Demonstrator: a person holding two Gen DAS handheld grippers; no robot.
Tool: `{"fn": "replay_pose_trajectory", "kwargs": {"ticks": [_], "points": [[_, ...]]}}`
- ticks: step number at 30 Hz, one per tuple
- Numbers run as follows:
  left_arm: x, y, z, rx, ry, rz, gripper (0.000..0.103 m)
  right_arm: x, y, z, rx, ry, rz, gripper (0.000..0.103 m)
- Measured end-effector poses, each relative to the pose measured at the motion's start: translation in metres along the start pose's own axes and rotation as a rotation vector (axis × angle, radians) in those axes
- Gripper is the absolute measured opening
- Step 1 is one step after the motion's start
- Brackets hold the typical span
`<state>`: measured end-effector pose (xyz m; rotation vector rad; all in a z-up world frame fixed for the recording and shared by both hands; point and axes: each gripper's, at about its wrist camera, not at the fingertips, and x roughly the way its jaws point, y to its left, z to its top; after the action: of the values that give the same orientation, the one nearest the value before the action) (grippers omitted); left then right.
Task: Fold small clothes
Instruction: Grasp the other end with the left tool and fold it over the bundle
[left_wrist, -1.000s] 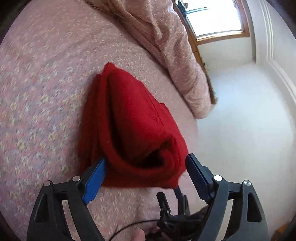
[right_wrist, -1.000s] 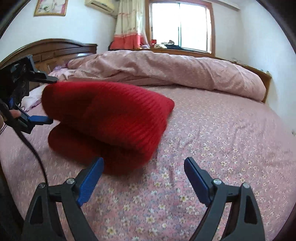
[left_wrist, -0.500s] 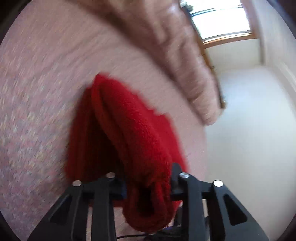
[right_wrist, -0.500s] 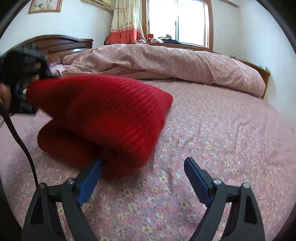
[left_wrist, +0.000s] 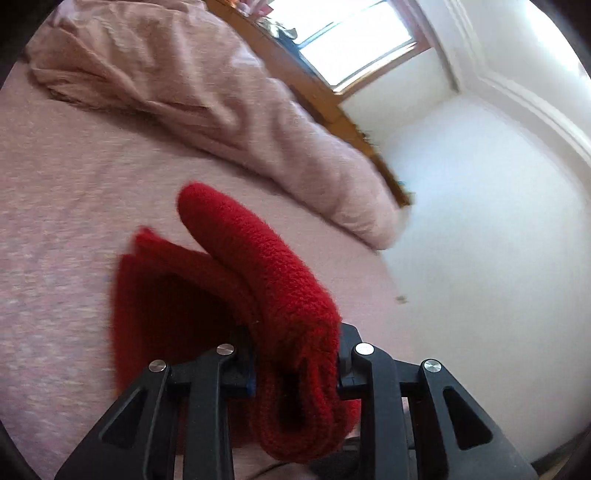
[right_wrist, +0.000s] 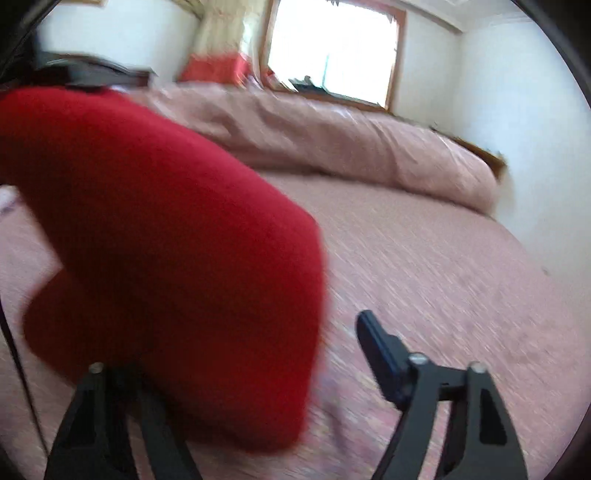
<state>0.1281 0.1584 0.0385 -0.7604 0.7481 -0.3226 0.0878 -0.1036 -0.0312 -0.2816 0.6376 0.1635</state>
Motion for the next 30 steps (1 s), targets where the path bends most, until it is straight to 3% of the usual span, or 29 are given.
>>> {"fn": "replay_pose_trajectory", "kwargs": {"ticks": [4,9,21,22,23,24,27,30], "points": [[0.017,0.026,-0.021,-0.004,0.071,0.114,0.02,-0.025,0.0,-0.028,-0.193,-0.055,-0.098,0.077],[0.016,0.017,-0.035,0.071,0.048,0.188,0.02,-0.015,-0.034,-0.033,-0.022,0.008,0.056,0.078],[-0.005,0.01,-0.064,0.161,0.028,0.289,0.02,-0.039,-0.041,-0.049,-0.06,0.054,0.048,0.078],[-0.005,0.01,-0.061,0.173,0.023,0.311,0.021,-0.04,-0.046,-0.055,-0.061,0.071,-0.026,0.07],[-0.006,0.009,-0.06,0.184,0.013,0.344,0.022,-0.037,-0.055,-0.059,-0.054,0.099,-0.113,0.051],[-0.006,0.012,-0.058,0.183,0.014,0.356,0.023,-0.034,-0.064,-0.061,-0.028,0.12,-0.115,0.047],[0.001,0.025,-0.054,0.129,0.061,0.338,0.032,-0.023,-0.097,-0.065,0.144,0.198,0.007,0.047],[-0.001,0.029,-0.058,0.124,0.075,0.336,0.038,-0.026,-0.098,-0.058,0.152,0.167,0.072,0.047]]}}
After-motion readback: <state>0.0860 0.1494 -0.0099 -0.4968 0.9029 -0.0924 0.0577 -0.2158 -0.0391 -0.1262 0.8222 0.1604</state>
